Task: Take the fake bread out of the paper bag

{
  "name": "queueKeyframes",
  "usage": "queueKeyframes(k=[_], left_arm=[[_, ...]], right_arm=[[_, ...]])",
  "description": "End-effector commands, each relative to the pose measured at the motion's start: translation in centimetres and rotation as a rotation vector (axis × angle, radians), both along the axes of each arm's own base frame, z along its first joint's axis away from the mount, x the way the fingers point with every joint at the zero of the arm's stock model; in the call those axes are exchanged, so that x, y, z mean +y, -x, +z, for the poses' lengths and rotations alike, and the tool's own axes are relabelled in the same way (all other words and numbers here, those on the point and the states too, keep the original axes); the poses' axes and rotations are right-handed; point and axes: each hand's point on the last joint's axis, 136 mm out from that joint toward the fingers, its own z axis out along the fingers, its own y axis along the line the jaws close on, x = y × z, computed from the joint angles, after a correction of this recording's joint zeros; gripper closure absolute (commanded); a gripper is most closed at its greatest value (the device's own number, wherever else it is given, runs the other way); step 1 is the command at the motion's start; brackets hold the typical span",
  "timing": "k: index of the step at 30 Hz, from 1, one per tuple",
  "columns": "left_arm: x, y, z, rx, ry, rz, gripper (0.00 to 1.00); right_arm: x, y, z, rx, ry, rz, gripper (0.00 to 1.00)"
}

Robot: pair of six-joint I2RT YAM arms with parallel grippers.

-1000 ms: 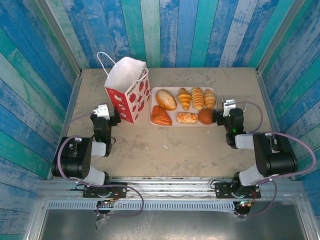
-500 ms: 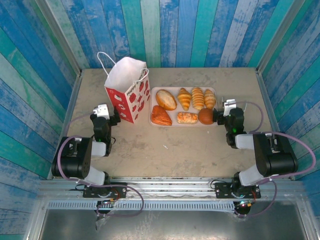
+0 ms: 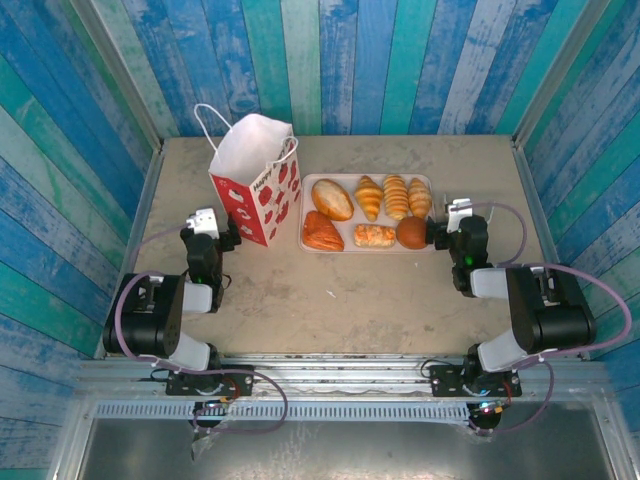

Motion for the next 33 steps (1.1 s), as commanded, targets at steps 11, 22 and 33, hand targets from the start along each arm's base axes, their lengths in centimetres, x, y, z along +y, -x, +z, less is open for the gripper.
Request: queueKeyframes(k=[11,22,33], left_arm=[[-0.6,-0.8,0.4,-0.011,-0.016,-0.038,0.06],[-0.6,-0.8,0.4,-0.012,-0.016,-0.037,0.06],[-0.6,-0.8,0.4,-0.01,-0.015,-0.039,0.06]], right_arm=[[-1.4,-0.5,1.1,-0.047,-0.015,-0.077,0.0],[-1.3,-0.5,1.1,-0.042,-0.02,-0.06,0.0],[-1.3,-0.5,1.1,-0.043,-0.02,-0.059,0.0]])
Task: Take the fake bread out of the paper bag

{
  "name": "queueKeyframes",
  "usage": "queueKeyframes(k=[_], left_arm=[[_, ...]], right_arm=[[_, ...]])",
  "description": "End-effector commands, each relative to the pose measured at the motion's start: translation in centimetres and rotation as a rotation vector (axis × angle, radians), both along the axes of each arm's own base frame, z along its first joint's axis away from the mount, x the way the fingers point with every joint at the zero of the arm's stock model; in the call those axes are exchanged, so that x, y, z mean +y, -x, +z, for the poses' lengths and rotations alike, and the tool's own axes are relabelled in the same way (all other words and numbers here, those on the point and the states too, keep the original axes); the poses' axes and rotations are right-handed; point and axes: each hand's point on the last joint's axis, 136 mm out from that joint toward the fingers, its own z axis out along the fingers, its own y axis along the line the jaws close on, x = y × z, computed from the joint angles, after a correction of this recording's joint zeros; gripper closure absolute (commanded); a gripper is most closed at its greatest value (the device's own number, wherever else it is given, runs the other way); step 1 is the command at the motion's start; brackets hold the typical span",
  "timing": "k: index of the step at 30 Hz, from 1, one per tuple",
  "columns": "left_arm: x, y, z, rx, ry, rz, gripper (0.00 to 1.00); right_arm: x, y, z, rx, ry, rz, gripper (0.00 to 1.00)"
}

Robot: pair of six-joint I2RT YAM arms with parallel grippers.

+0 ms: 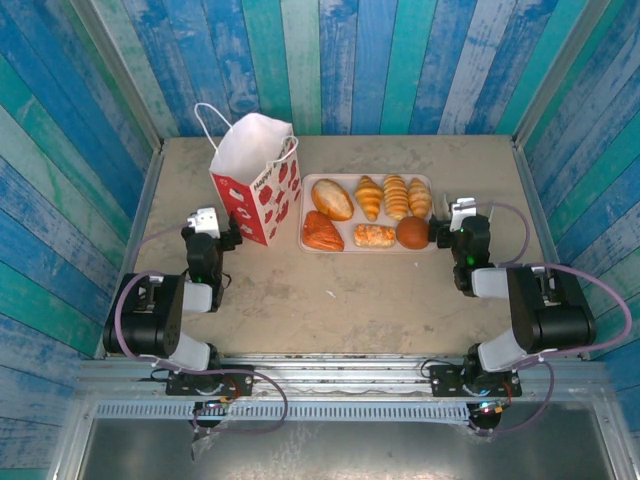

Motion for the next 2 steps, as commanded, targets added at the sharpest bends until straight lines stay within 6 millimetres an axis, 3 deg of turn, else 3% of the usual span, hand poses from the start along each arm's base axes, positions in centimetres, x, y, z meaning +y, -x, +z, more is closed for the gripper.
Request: queueKeyframes(k=[1,2], left_arm=[[-0.04,-0.55,0.28,-0.01,-0.011,-0.008,0.06],[-0.09,-0.56,0.22,-0.008,-0.012,-0.01,0.06]], right_arm=[[-0.34,-0.37,0.8,-0.028,-0.01,-0.02,0.0],[-0.32,-0.32,0.73,-0.026,-0.01,-0.02,0.0]])
